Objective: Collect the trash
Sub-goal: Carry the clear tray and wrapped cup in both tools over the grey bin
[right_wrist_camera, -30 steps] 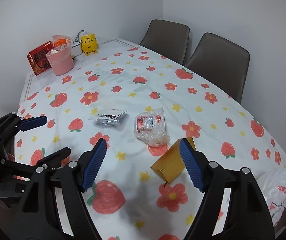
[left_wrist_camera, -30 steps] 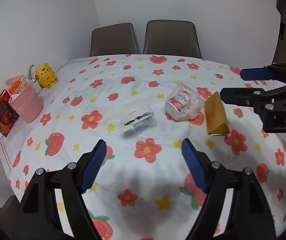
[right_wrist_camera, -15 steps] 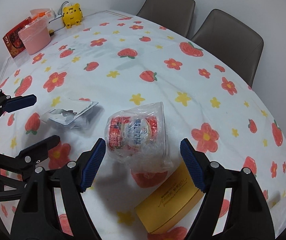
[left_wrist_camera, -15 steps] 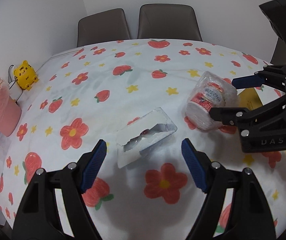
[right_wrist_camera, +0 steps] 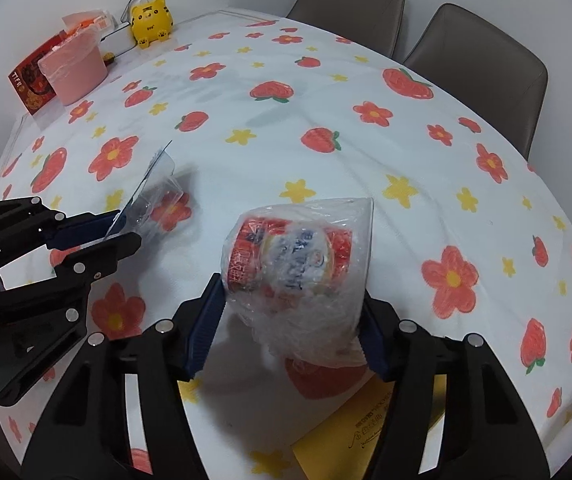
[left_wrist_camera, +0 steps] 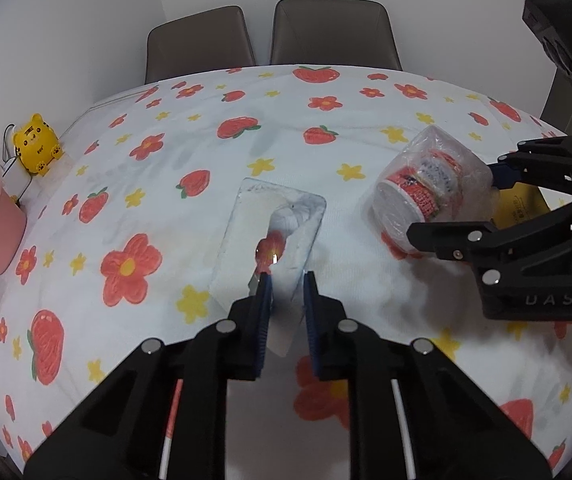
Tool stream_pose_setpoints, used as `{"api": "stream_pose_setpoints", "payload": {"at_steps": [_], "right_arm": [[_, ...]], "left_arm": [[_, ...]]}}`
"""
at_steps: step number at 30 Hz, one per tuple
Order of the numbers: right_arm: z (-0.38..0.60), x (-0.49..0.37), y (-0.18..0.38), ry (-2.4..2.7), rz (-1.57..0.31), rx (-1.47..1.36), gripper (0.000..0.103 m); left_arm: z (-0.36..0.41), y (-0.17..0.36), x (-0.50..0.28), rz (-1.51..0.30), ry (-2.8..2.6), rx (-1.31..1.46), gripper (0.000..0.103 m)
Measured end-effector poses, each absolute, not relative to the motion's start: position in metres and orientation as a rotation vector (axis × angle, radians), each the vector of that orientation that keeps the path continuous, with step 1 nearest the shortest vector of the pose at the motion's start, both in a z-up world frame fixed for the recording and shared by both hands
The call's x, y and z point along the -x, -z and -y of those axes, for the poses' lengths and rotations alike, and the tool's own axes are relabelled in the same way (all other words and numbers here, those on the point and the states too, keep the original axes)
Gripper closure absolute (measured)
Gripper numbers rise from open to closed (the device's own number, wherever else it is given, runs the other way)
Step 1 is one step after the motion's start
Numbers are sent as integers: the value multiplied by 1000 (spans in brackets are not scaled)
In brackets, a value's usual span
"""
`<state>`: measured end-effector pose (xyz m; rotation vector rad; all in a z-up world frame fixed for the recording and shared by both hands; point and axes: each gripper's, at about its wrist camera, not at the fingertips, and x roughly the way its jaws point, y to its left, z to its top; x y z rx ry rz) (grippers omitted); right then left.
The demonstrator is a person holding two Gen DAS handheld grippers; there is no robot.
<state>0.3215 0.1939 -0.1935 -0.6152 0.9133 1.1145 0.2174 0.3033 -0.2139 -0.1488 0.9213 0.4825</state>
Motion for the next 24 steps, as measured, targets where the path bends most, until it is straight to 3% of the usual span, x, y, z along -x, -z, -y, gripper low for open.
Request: {"api": "stream_pose_setpoints", "payload": {"at_steps": [12,24], "right_arm": [[-170,-290,154,-1168,-853,577,45],[-88,-244,95,-1142,-792,491,45]], "left_arm": [[-289,181,-188,-870,-479,200,88],[-224,134,-134,-850,-429,166,88]]}}
